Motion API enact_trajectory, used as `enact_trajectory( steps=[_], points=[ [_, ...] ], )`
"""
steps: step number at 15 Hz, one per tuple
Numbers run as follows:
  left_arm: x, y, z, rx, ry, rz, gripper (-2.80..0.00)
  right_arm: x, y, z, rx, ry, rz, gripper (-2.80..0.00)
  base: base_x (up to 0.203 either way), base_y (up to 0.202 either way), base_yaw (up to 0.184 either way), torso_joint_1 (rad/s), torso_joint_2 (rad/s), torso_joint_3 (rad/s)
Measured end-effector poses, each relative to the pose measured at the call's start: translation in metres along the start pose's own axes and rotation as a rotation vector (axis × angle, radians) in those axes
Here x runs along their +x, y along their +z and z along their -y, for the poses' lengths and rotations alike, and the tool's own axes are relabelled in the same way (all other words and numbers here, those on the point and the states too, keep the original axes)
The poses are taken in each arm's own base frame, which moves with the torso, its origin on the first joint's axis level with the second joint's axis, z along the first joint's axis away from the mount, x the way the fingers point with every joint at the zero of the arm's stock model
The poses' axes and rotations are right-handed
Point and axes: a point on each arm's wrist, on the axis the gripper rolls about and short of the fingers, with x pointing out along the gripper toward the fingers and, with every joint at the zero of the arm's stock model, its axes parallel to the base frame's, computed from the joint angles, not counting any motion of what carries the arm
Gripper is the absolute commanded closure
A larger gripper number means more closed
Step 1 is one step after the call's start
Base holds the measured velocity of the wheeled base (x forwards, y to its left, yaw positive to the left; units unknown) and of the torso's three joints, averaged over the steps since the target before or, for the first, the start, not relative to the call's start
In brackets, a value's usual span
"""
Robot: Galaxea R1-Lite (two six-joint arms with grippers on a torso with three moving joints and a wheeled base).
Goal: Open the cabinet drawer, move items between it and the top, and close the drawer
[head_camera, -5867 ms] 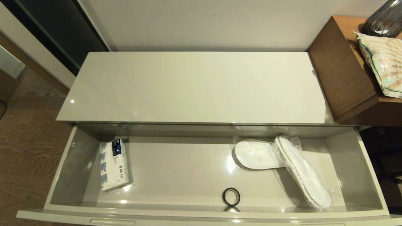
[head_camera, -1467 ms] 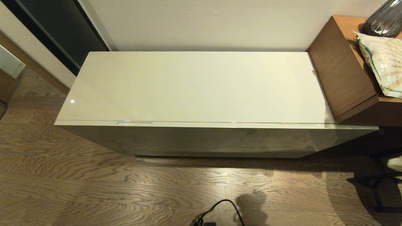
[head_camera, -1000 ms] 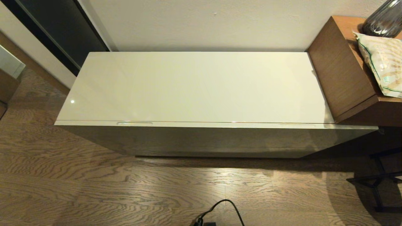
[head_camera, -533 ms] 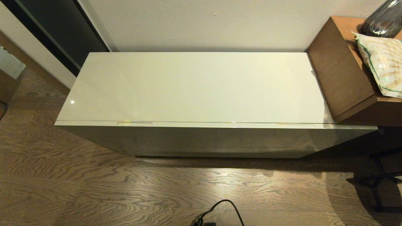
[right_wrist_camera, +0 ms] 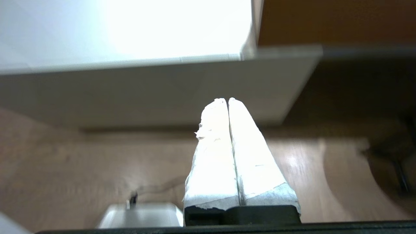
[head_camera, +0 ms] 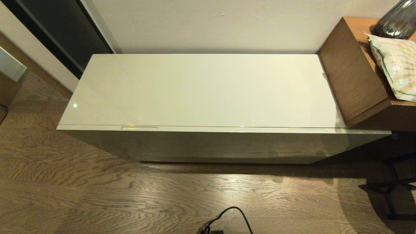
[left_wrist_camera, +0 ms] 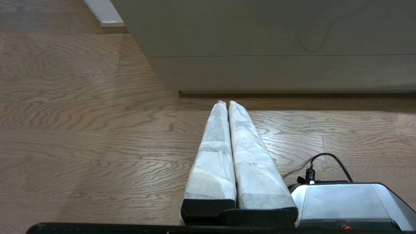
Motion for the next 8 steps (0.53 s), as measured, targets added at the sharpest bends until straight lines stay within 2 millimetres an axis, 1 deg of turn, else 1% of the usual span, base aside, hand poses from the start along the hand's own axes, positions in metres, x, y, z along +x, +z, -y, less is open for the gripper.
enact_trajectory(
  steps=[2, 3, 5, 7, 8],
  points=[
    [0.0, 0.0, 0.0, 0.0, 0.0, 0.0, 0.0, 0.01, -0.005, 0.001, -0.005, 0.002, 0.043, 0.0, 0.0, 0.0, 0.0, 0.0, 0.0, 0.0],
    [0.0, 0.0, 0.0, 0.0, -0.001, 0.0, 0.0, 0.018, -0.012, 0.002, -0.006, 0.002, 0.05, 0.0, 0.0, 0.0, 0.0, 0.0, 0.0, 0.0],
    [0.0, 0.0, 0.0, 0.0, 0.0, 0.0, 0.0, 0.037, -0.032, 0.004, -0.009, 0.007, 0.084, 0.0, 0.0, 0.0, 0.0, 0.0, 0.0, 0.0],
    [0.0, 0.0, 0.0, 0.0, 0.0, 0.0, 0.0, 0.055, -0.059, 0.006, -0.038, 0.025, 0.116, 0.0, 0.0, 0.0, 0.0, 0.0, 0.0, 0.0],
    [0.0, 0.0, 0.0, 0.0, 0.0, 0.0, 0.0, 0.06, -0.071, 0.006, -0.059, 0.039, 0.14, 0.0, 0.0, 0.0, 0.0, 0.0, 0.0, 0.0]
  ],
)
